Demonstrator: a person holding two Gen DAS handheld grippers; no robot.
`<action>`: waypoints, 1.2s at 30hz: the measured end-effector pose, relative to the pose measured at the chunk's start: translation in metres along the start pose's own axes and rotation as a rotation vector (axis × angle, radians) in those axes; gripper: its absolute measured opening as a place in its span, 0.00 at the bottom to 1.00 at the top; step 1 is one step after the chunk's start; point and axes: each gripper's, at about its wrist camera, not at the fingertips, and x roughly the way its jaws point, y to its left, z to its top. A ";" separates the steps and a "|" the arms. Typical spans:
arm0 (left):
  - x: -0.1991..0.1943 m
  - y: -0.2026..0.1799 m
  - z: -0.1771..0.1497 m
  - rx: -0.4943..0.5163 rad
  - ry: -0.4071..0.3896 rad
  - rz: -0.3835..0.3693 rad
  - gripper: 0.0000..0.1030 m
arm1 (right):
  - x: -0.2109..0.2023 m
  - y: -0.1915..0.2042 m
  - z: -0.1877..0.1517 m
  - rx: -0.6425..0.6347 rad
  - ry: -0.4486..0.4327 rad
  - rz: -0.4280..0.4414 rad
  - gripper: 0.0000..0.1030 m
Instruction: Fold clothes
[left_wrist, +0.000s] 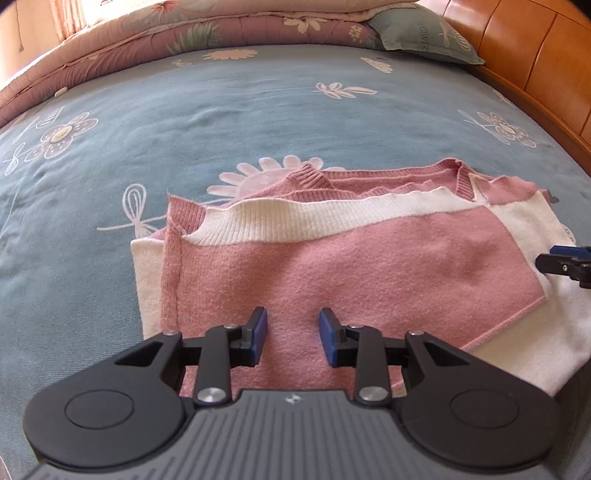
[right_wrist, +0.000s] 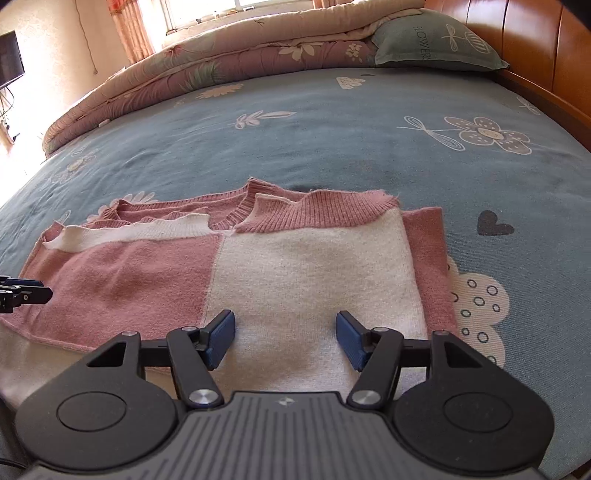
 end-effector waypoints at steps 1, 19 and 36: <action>-0.002 0.007 0.000 -0.027 -0.004 -0.021 0.33 | -0.002 -0.005 0.001 0.019 0.002 0.012 0.65; 0.000 0.015 0.011 -0.128 -0.033 -0.109 0.54 | -0.017 -0.048 0.017 0.226 -0.076 0.106 0.83; -0.007 0.049 0.012 -0.300 -0.085 -0.119 0.63 | 0.011 -0.024 0.009 0.034 -0.052 0.081 0.93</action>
